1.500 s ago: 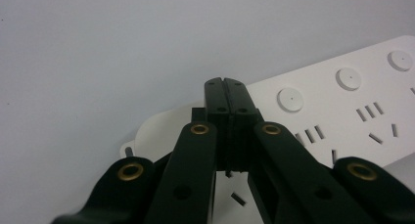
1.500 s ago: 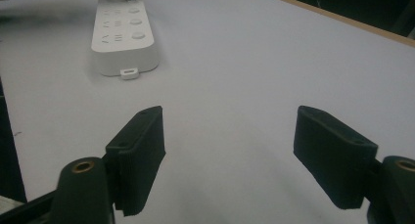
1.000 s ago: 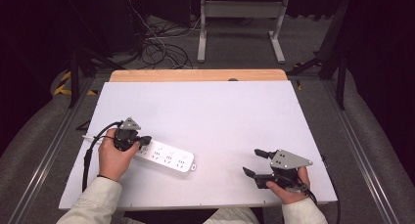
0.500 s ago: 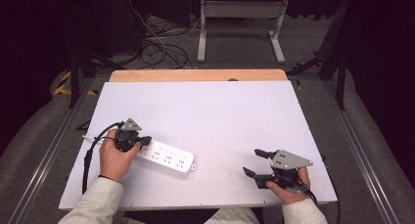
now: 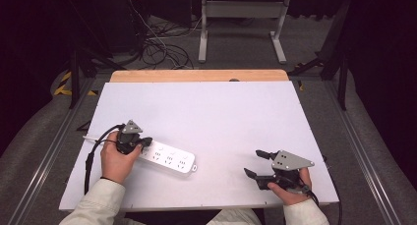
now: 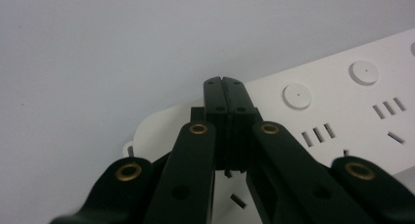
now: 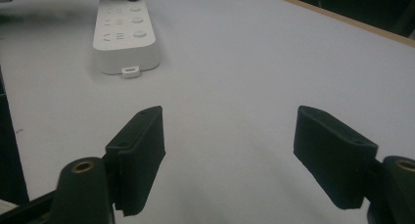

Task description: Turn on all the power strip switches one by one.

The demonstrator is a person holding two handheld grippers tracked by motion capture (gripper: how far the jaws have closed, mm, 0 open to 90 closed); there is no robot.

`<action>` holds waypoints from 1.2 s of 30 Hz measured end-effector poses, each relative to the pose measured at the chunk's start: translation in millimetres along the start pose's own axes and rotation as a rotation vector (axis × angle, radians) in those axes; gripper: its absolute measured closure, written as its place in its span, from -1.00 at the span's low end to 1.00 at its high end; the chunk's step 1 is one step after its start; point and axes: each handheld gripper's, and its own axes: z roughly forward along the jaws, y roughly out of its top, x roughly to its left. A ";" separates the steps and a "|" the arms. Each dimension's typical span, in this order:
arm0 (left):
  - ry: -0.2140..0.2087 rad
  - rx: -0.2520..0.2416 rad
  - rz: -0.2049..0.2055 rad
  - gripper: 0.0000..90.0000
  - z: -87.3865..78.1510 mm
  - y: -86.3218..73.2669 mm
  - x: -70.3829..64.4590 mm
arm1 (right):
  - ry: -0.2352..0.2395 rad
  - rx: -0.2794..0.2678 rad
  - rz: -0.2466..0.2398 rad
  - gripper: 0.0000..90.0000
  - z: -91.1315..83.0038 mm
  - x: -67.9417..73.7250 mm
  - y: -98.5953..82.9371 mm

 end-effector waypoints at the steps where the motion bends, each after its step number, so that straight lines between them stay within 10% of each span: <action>1: 0.009 -0.023 0.004 1.00 -0.6 0.2 -1.8 | -0.001 0.000 -0.001 -0.38 -0.1 -0.2 0.0; 12: -0.006 -0.093 0.042 1.00 -16.9 14.7 -13.9 | -0.002 -0.001 0.006 -0.38 -0.3 -2.5 -1.2; 19: -0.070 -0.081 0.036 1.00 -12.1 14.1 -24.3 | -0.001 -0.001 0.007 -0.38 0.0 -2.0 -0.9; 36: -0.064 -0.042 0.080 1.00 -1.1 13.1 -30.3 | 0.000 0.000 0.008 -0.39 -0.1 -2.1 -1.0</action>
